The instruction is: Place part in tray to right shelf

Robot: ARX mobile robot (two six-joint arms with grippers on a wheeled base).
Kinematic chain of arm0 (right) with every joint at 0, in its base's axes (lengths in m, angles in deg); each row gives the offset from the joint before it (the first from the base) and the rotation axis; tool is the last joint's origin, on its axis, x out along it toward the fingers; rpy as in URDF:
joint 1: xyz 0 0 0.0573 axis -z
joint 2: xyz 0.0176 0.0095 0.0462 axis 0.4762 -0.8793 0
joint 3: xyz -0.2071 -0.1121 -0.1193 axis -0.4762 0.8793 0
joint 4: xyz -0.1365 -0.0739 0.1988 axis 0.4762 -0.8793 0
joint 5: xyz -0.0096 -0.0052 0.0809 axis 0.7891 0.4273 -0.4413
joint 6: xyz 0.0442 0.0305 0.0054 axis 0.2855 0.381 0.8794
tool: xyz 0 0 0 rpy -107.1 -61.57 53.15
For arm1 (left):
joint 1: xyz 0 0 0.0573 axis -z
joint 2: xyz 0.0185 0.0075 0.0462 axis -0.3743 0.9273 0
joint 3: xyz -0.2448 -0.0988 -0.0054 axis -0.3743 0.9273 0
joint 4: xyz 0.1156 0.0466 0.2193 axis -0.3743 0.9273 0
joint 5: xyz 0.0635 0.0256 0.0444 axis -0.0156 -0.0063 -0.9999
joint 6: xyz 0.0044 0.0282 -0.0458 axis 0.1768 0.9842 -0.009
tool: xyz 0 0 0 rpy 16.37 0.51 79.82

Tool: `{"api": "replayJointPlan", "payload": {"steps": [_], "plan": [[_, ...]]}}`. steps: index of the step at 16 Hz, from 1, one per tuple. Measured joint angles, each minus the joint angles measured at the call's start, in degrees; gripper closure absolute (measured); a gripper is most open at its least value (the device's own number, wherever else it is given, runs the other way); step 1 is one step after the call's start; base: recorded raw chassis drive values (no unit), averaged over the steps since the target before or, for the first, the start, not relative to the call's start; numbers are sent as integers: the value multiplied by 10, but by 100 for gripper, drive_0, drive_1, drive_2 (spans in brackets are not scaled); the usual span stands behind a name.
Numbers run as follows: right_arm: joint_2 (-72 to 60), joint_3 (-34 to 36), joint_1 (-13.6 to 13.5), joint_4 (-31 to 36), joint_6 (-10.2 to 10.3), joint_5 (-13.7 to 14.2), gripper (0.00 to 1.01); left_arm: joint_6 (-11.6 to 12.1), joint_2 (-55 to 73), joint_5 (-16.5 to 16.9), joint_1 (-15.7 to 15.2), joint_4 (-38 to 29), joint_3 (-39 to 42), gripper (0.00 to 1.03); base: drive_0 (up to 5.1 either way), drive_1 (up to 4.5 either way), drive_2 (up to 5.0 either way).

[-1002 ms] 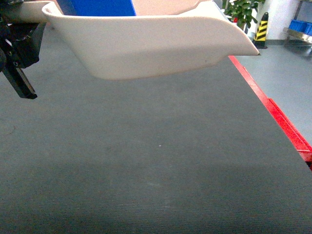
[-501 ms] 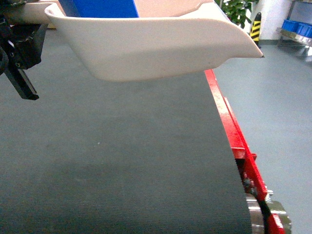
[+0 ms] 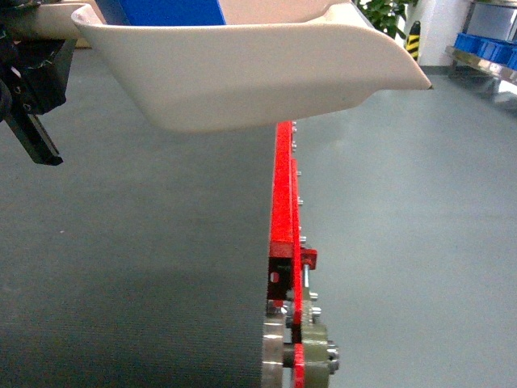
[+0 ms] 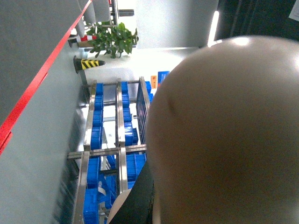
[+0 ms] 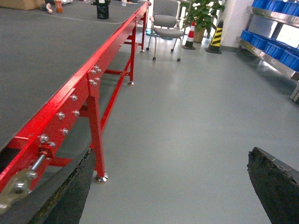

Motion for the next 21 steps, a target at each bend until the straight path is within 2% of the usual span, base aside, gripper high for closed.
{"api": "replayJointPlan", "payload": {"steps": [21], "plan": [[0,0,0,0,0,0,3,-1,0,1,0,0,0,88,512,-233,-233]]}}
